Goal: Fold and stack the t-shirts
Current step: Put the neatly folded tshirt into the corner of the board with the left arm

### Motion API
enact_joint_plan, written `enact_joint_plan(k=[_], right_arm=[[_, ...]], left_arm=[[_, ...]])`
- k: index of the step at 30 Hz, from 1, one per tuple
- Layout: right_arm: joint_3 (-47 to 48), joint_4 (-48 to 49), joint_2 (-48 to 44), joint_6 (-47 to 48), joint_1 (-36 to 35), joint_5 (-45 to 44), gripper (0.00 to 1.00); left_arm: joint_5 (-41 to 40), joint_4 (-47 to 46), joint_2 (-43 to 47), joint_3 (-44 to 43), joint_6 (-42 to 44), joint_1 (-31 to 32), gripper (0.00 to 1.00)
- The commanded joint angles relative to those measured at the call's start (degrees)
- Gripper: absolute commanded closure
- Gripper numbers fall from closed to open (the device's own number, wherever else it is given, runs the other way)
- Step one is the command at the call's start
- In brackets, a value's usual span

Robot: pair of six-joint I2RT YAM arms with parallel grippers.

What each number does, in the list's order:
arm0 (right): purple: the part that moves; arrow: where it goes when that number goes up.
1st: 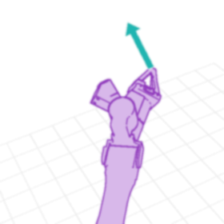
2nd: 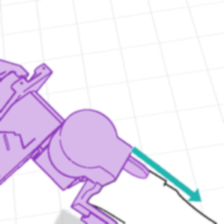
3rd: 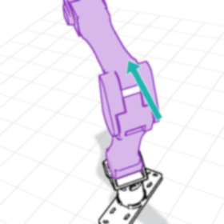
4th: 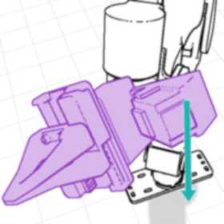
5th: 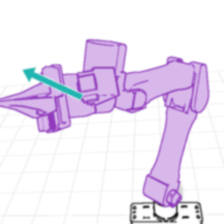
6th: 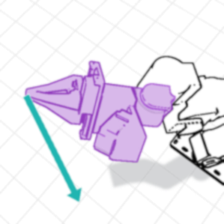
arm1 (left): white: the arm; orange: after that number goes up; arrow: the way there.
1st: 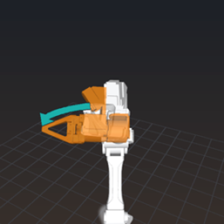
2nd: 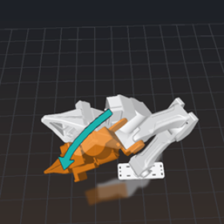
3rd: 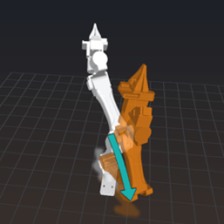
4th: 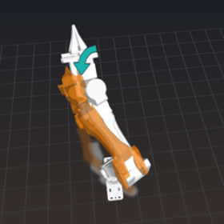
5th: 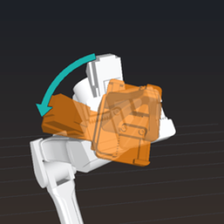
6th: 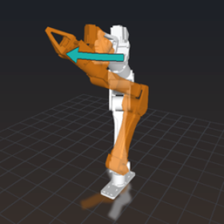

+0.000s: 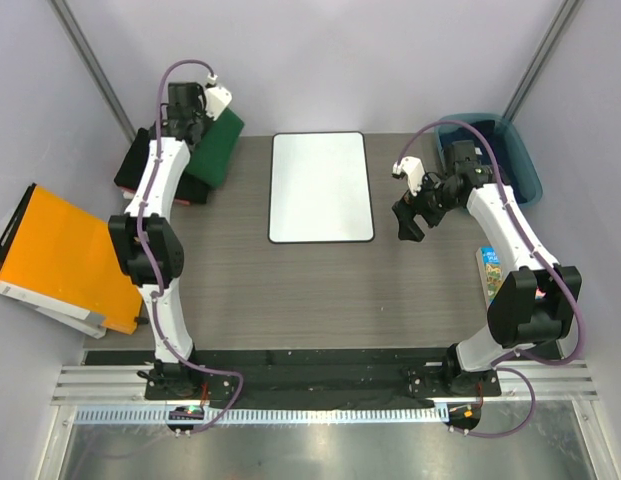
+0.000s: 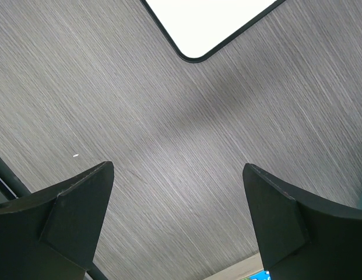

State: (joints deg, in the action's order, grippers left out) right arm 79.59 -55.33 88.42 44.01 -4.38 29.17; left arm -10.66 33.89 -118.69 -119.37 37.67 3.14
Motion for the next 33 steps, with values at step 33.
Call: enact_joint_plan(k=[33], right_arm=[[0.48,3.12,-2.02,0.11,-0.19,1.77,0.03]], left_arm=[[-6.56,-3.04,5.40,1.07,2.76,2.14,1.00]])
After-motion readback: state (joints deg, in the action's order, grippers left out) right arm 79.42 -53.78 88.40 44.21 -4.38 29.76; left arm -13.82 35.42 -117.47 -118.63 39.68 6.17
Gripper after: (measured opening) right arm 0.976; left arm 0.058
